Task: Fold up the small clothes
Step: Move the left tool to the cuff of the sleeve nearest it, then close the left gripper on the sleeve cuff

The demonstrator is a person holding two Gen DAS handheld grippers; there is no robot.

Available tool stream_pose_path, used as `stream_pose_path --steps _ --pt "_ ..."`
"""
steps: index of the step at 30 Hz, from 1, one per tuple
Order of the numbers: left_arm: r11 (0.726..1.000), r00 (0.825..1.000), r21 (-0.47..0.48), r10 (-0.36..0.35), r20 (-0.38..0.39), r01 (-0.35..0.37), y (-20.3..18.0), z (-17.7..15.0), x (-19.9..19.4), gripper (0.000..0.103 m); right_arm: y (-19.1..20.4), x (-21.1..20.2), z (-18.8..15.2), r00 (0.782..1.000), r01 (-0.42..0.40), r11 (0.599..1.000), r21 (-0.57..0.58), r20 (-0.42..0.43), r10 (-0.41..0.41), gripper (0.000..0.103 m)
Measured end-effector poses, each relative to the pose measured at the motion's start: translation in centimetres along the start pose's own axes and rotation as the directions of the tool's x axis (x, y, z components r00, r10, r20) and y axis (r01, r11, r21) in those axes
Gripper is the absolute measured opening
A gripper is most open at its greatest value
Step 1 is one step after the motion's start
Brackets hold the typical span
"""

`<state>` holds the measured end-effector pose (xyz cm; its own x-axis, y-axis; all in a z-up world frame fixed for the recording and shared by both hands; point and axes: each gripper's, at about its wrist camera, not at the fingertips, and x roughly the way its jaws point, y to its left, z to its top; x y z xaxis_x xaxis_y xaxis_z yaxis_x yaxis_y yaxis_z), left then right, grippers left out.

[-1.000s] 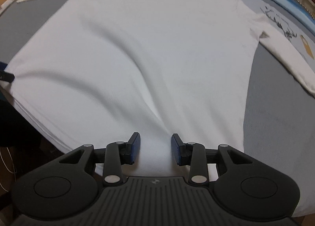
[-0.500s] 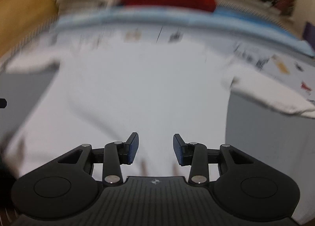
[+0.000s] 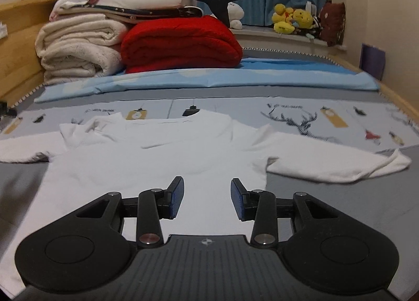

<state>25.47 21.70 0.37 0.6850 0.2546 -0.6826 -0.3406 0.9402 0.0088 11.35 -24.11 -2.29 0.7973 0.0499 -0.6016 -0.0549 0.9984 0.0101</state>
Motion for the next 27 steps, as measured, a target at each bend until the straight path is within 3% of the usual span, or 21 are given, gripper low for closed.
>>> stream_pose_path --steps 1,3,6,8,11,17,19,21,22,24,25,27 --pt "0.998 0.998 -0.052 0.03 -0.054 -0.033 1.2 0.3 1.7 0.057 0.2 0.2 0.5 1.0 0.006 1.0 -0.019 -0.012 -0.006 0.041" --pt "0.987 0.998 -0.156 0.019 -0.052 -0.027 3.7 1.0 3.5 0.057 0.5 0.4 1.8 1.0 0.001 0.999 -0.037 -0.017 -0.002 0.041" --pt "0.97 0.994 -0.221 0.091 -0.065 -0.104 6.8 1.8 6.0 0.058 1.6 1.5 4.8 1.0 -0.019 0.999 -0.041 0.01 0.019 0.041" --pt "0.948 0.99 -0.285 0.121 -0.078 -0.139 9.4 2.1 7.7 0.071 3.4 2.9 7.1 0.999 -0.023 0.998 -0.053 0.031 0.025 0.041" --pt "0.888 0.977 -0.409 0.176 -0.117 -0.209 14.2 2.0 9.9 0.078 6.2 5.3 9.7 0.995 -0.083 0.995 -0.046 0.059 0.086 0.041" --pt "0.756 0.96 -0.592 0.209 -0.186 -0.279 22.4 1.6 12.9 0.079 12.2 9.9 12.2 0.974 -0.217 0.971 -0.101 0.045 0.222 0.041" --pt "0.733 0.957 -0.616 0.214 -0.194 -0.289 23.6 1.5 13.4 0.079 13.6 10.9 12.3 0.966 -0.249 0.96 -0.128 0.033 0.255 0.041" --pt "0.735 0.956 -0.611 0.226 -0.186 -0.293 23.8 1.7 13.5 0.078 14.5 11.7 12.0 0.96 -0.272 0.951 -0.15 0.023 0.278 0.041" --pt "0.741 0.953 -0.6 0.237 -0.186 -0.302 23.7 1.9 13.7 0.074 14.8 12.1 11.6 0.958 -0.279 0.948 -0.155 0.016 0.285 0.041" --pt "0.761 0.949 -0.567 0.256 -0.181 -0.314 23.3 2.1 13.9 0.04 15.1 12.8 11.2 0.957 -0.286 0.946 -0.152 -0.006 0.289 0.041" --pt "0.771 0.948 -0.553 0.261 -0.179 -0.317 23.1 2.2 13.9 0.003 15.3 13.2 11.0 0.957 -0.289 0.946 -0.147 -0.026 0.289 0.041" --pt "0.771 0.949 -0.553 0.263 -0.175 -0.316 22.7 2.3 13.9 0.004 15.5 13.7 10.9 0.955 -0.295 0.946 -0.132 -0.056 0.29 0.041"
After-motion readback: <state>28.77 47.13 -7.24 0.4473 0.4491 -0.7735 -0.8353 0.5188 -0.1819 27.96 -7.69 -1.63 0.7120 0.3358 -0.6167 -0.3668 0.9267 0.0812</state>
